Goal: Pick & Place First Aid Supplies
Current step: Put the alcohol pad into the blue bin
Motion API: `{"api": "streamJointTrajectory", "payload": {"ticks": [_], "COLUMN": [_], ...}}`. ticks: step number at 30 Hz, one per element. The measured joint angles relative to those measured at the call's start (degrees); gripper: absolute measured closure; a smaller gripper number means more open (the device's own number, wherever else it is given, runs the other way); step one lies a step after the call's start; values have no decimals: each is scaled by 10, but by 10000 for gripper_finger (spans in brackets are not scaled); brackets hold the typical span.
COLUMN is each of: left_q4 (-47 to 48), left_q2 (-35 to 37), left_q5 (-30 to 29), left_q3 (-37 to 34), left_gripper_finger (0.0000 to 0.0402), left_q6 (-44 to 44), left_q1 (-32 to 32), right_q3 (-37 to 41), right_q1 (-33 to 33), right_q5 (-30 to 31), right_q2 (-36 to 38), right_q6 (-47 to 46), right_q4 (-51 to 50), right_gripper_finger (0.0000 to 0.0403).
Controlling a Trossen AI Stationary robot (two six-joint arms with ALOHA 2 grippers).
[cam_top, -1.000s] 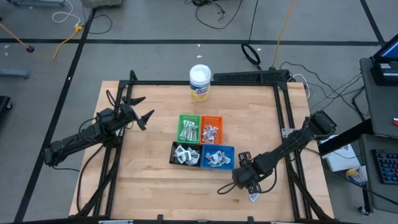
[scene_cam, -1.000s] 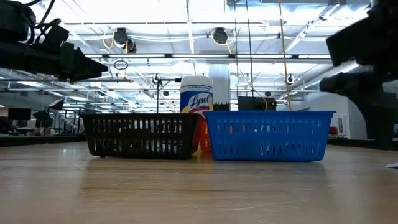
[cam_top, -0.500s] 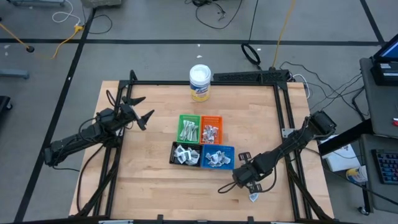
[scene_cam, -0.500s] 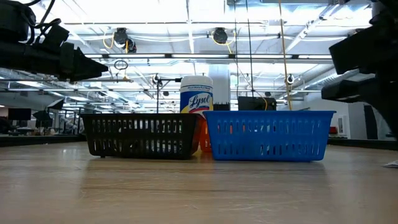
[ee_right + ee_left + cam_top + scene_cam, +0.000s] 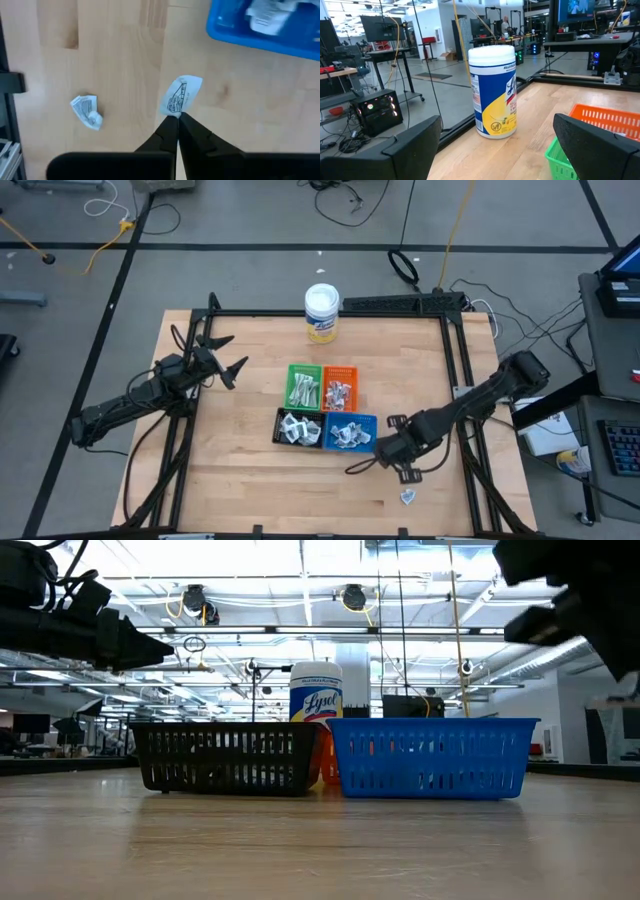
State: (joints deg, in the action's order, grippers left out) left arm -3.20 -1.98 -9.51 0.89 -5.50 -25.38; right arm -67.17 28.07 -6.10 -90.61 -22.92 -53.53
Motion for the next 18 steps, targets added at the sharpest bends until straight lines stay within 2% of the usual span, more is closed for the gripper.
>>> {"api": "streamJointTrajectory", "payload": {"ticks": [6,18], "left_q4": [0,0], "left_q2": [0,0], "left_q5": [0,0], "left_q3": [0,0], "left_gripper_finger": [9,9], "left_q6": [0,0], "left_q1": [0,0], "right_q3": [-37,-205], "right_q1": [-13,-109], "right_q5": [10,17], "right_q2": [9,-104], "right_q6": [10,117], "right_q4": [-70,-106], "right_gripper_finger": [402,402]}}
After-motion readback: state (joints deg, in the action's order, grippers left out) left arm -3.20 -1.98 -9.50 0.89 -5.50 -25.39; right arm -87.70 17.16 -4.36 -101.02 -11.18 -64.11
